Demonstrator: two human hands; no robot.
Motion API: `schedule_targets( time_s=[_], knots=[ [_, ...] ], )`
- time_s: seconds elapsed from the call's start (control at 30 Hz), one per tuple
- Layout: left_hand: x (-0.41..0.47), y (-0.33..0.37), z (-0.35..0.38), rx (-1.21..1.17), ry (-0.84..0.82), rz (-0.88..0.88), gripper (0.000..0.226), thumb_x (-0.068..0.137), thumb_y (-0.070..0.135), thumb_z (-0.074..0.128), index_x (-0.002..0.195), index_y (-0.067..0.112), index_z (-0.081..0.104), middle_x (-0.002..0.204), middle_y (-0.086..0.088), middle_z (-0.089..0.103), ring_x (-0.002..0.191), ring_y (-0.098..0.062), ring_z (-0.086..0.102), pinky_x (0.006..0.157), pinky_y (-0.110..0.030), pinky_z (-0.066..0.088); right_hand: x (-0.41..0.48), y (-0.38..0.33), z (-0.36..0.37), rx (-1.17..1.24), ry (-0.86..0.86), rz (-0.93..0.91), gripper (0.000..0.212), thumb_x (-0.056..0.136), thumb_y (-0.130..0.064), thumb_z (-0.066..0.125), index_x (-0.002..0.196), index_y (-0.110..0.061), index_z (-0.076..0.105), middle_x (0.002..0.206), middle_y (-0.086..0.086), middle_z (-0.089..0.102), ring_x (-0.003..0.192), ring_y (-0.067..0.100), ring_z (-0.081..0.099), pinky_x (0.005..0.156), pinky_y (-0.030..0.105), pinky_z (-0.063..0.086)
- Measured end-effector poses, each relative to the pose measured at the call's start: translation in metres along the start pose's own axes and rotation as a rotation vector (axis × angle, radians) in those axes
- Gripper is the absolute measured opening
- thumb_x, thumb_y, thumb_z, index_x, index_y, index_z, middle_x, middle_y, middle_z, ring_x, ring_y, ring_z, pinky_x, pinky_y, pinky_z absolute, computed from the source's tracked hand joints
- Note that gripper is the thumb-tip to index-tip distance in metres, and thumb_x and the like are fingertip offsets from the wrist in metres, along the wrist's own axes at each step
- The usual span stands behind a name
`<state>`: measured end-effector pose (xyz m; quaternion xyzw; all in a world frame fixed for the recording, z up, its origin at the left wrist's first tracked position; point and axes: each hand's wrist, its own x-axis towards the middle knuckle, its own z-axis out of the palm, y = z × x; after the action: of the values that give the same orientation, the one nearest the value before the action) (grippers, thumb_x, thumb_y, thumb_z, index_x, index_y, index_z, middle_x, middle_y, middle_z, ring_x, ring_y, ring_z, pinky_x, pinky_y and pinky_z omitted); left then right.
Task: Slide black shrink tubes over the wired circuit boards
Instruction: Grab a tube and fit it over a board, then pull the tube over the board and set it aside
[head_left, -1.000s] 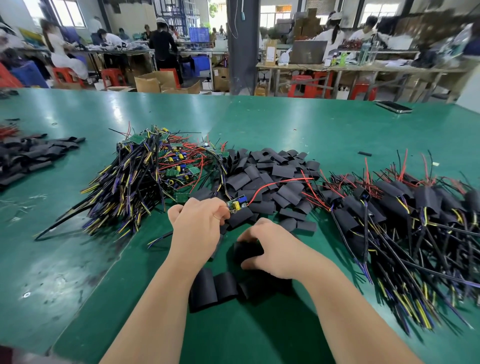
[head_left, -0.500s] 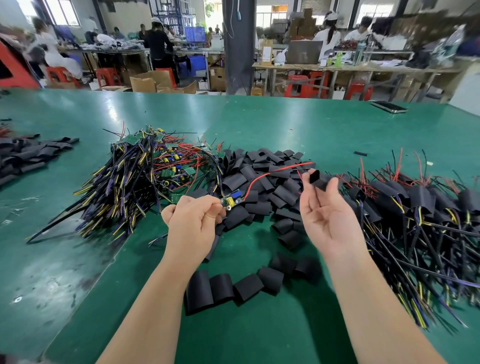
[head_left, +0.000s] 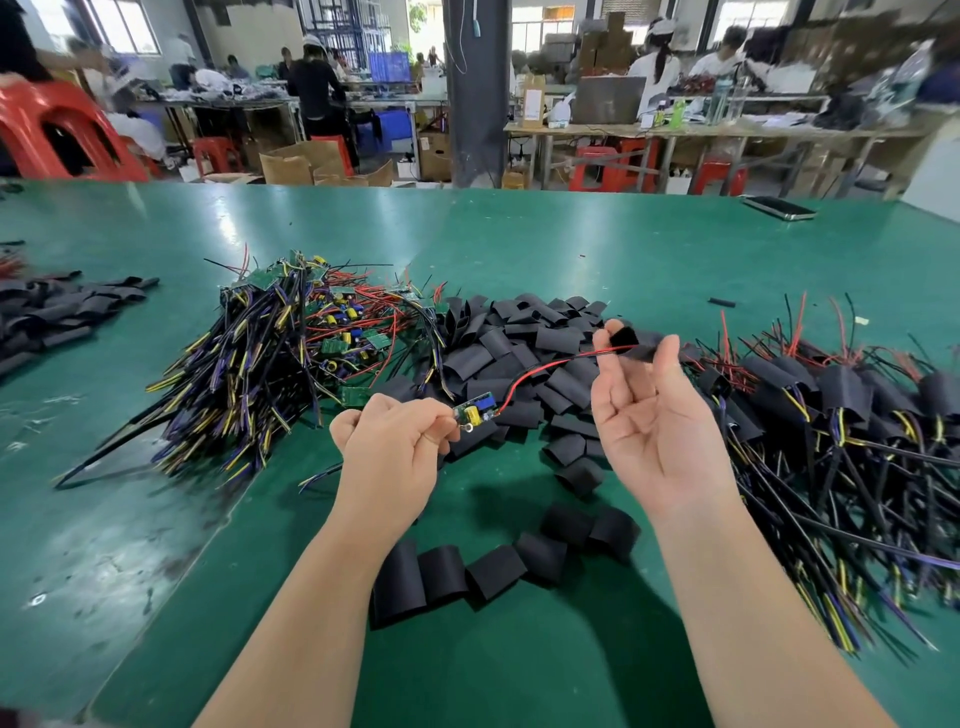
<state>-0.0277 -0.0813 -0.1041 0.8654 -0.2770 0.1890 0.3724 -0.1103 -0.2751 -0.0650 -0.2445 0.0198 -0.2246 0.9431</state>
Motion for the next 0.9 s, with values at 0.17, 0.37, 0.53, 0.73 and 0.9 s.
schedule_targets(
  time_s=[0.17, 0.37, 0.53, 0.73, 0.9],
  knots=[
    [-0.001, 0.001, 0.001, -0.012, -0.017, 0.006, 0.03, 0.091, 0.023, 0.042, 0.071, 0.035, 0.06, 0.066, 0.016, 0.06, 0.084, -0.001, 0.048, 0.075, -0.031, 0.018, -0.003, 0.007, -0.003, -0.358, -0.11, 0.017, 0.028, 0.081, -0.018, 0.058, 0.108, -0.021, 0.063, 0.113, 0.002, 0.07, 0.1, 0.016, 0.064, 0.074, 0.021, 0.049],
    [-0.004, 0.009, 0.003, -0.14, -0.067, 0.0, 0.037, 0.091, 0.023, 0.039, 0.065, 0.047, 0.048, 0.066, 0.019, 0.06, 0.088, -0.002, 0.048, 0.088, -0.02, 0.019, -0.006, 0.027, 0.0, -0.656, -0.251, 0.052, 0.028, 0.075, -0.013, 0.064, 0.103, -0.019, 0.064, 0.11, 0.007, 0.071, 0.099, 0.016, 0.063, 0.069, 0.022, 0.047],
    [-0.004, 0.013, -0.002, -0.259, -0.089, -0.025, 0.034, 0.092, 0.026, 0.038, 0.066, 0.046, 0.048, 0.065, 0.014, 0.06, 0.086, -0.001, 0.048, 0.095, -0.035, 0.028, -0.005, 0.026, -0.005, -0.622, -0.253, 0.05, 0.023, 0.076, -0.013, 0.062, 0.099, -0.017, 0.063, 0.112, 0.007, 0.071, 0.107, 0.022, 0.065, 0.071, 0.021, 0.051],
    [-0.003, 0.016, -0.007, -0.334, -0.129, -0.047, 0.029, 0.091, 0.028, 0.038, 0.07, 0.044, 0.05, 0.064, 0.02, 0.06, 0.082, 0.002, 0.049, 0.09, -0.056, 0.038, -0.006, 0.023, -0.003, -0.53, -0.279, 0.168, 0.023, 0.079, -0.011, 0.058, 0.102, -0.009, 0.058, 0.109, 0.011, 0.072, 0.092, 0.013, 0.07, 0.071, 0.024, 0.056],
    [-0.002, 0.018, -0.006, -0.32, -0.131, -0.056, 0.029, 0.092, 0.03, 0.036, 0.07, 0.042, 0.051, 0.063, 0.017, 0.058, 0.079, 0.001, 0.048, 0.088, -0.056, 0.04, -0.009, 0.019, -0.004, -0.496, -0.363, 0.23, 0.024, 0.078, -0.006, 0.065, 0.102, -0.008, 0.061, 0.119, 0.017, 0.067, 0.083, 0.012, 0.071, 0.075, 0.026, 0.057]
  ],
)
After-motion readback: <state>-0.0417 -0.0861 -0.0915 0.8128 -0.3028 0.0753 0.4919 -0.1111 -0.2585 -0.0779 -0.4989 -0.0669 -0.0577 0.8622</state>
